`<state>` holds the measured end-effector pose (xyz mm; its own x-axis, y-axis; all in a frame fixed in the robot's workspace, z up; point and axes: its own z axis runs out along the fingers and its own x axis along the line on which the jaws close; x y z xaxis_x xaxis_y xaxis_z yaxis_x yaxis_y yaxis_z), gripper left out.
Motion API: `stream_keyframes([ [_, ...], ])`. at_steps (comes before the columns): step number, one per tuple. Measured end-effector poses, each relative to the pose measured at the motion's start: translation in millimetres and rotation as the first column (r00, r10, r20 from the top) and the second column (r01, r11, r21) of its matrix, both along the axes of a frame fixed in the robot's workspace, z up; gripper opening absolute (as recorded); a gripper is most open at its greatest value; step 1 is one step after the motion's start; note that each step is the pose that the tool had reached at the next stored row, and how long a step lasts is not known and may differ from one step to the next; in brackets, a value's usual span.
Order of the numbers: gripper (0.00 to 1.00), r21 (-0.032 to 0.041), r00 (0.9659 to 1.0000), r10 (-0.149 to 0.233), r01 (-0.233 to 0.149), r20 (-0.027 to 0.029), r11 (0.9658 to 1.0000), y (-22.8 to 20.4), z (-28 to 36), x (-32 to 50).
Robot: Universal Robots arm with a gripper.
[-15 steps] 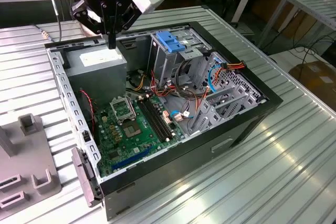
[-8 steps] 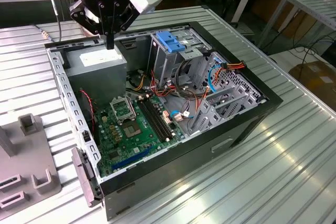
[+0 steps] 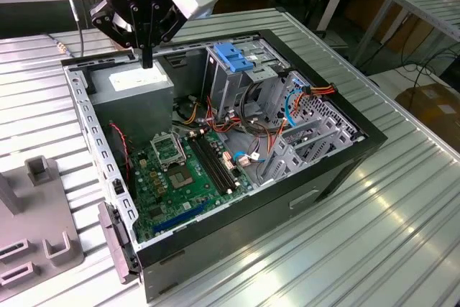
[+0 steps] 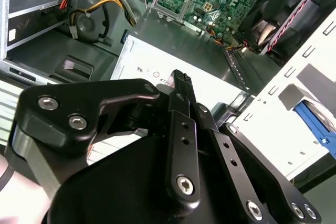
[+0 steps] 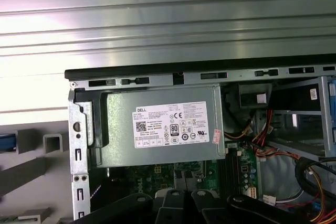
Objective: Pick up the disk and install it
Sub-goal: 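Reach for the disk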
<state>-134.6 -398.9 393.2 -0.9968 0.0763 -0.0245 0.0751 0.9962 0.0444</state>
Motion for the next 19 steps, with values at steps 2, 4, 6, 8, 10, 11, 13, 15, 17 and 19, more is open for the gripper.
stream_keyframes([
  [2, 0.10, 0.0000, 1.0000, 0.000, 0.000, 0.0000, 1.0000, 0.0, 0.0, -1.7],
  [4, 0.10, 0.0000, 1.0000, 0.000, 0.000, 0.0000, 1.0000, 0.0, 0.0, -2.4],
  [6, 0.10, -0.0001, 1.0000, 0.000, 0.000, 0.0000, 1.0000, 0.0, 0.0, -3.5],
  [8, 0.10, 0.0000, 1.0000, 0.000, 0.000, 0.0000, 1.0000, 0.0, 0.0, -4.5],
  [10, 0.10, -0.0001, 1.0000, 0.000, 0.000, 0.0000, 1.0000, 0.0, 0.0, -5.6],
  [11, 0.10, 0.0000, 1.0000, 0.000, 0.000, 0.0000, 1.0000, 0.0, 0.0, -6.0],
  [13, 0.10, -0.0001, 1.0000, 0.000, 0.000, -0.0001, 1.0000, 0.0, 0.0, -7.7],
  [15, 0.10, 0.0000, 1.0000, 0.000, 0.000, 0.0000, 1.0000, 0.0, 0.0, -8.6],
  [17, 0.10, 0.0000, 1.0000, 0.000, 0.000, 0.0000, 1.0000, 0.0, 0.0, -10.2],
  [19, 0.10, 0.0000, 1.0000, 0.000, 0.000, 0.0000, 1.0000, 0.0, 0.0, -11.0],
])
